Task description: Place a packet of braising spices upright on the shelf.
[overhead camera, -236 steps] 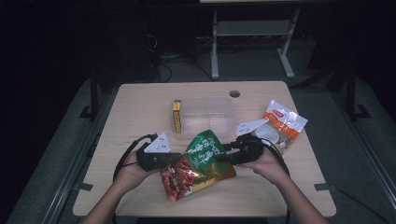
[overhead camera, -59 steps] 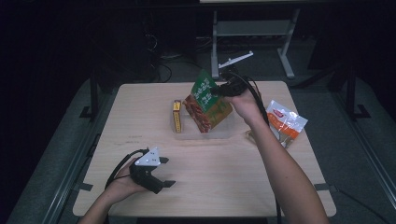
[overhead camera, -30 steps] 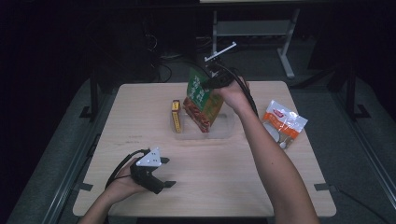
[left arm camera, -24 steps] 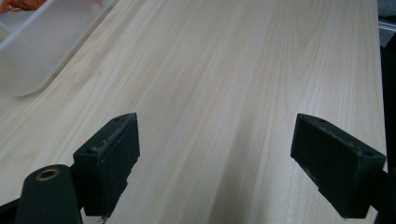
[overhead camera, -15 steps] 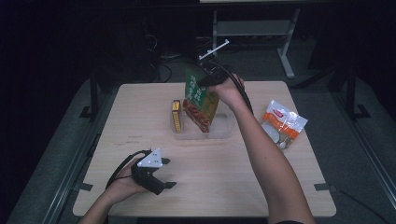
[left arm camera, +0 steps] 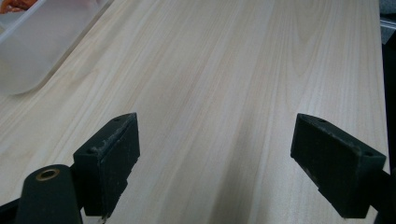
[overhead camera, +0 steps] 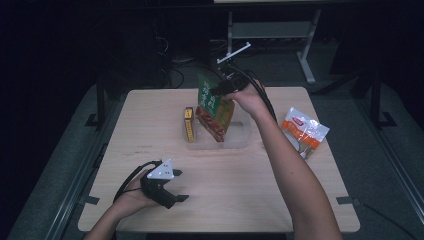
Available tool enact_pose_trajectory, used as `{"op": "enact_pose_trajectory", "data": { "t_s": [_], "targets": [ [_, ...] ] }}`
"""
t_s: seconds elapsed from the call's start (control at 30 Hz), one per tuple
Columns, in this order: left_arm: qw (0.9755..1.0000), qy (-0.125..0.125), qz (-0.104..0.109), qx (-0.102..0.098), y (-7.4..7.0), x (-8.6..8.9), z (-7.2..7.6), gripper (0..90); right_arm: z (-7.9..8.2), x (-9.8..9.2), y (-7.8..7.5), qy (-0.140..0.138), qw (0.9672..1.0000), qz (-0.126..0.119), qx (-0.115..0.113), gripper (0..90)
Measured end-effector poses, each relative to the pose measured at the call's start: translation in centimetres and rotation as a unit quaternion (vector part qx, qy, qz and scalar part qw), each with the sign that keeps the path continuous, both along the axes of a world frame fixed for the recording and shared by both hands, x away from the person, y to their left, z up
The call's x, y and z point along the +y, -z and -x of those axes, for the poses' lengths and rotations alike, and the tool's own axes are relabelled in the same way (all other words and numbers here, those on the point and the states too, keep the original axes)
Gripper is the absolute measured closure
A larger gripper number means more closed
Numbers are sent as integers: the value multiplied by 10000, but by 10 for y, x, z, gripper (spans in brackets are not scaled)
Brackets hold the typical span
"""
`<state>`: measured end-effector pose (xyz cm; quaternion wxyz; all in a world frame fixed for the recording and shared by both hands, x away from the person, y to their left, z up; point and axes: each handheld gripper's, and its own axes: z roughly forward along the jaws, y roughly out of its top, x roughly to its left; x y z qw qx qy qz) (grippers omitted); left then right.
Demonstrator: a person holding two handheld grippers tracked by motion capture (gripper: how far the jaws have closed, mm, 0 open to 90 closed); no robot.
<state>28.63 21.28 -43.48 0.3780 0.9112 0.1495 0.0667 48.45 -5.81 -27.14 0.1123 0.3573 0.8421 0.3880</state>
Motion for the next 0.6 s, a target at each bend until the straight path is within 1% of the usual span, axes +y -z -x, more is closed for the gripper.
{"op": "enact_pose_trajectory", "data": {
  "t_s": [0.07, 0.1, 0.13, 0.17, 0.2, 0.23, 0.27, 0.33, 0.37, 0.4, 0.47, 0.57, 0.6],
  "targets": [
    [10000, 9, -9, -15, 0, 0, -1, 152, 3, -4, 0, 2, 10000, -23, -13, 482],
    [10000, 9, -15, -11, 0, 0, -1, 152, 5, -5, 0, -10, 10000, -22, -4, 508],
    [10000, 9, -22, -9, 0, 0, -1, 152, 7, -7, 0, -12, 10000, -8, -20, 574],
    [10000, 6, -22, -7, 0, 0, 0, 153, 9, -10, 0, -27, 10000, -30, -75, 580],
    [10000, 1, -15, -1, 1, -1, 0, 153, 10, -12, 0, -39, 10000, -43, -40, 632],
    [10000, -5, -14, 10, 1, -1, 0, 153, 11, -14, 1, -113, 9999, -39, 22, 665],
    [10000, -15, -9, 24, 1, -1, 0, 153, 12, -15, 2, -127, 9999, -26, 63, 686],
    [10000, -27, 1, 20, 1, -1, 0, 153, 13, -17, 3, -150, 9999, 14, 69, 809],
    [10000, -37, 5, 30, 1, -1, 0, 153, 12, -18, 4, -154, 9999, -22, 67, 862],
    [10000, -37, 0, 30, 1, -1, 0, 153, 12, -18, 4, -129, 9999, -20, 20, 897],
    [10000, -26, 3, 32, 1, -1, 0, 153, 11, -18, 3, -157, 9999, -29, 45, 899],
    [10000, -17, -3, 6, 1, 0, -1, 153, 9, -12, 1, -158, 9999, 36, 44, 900],
    [10000, -22, -2, 9, 1, 0, -1, 153, 8, -8, 0, -168, 9998, 96, 8, 900]
  ]
}}
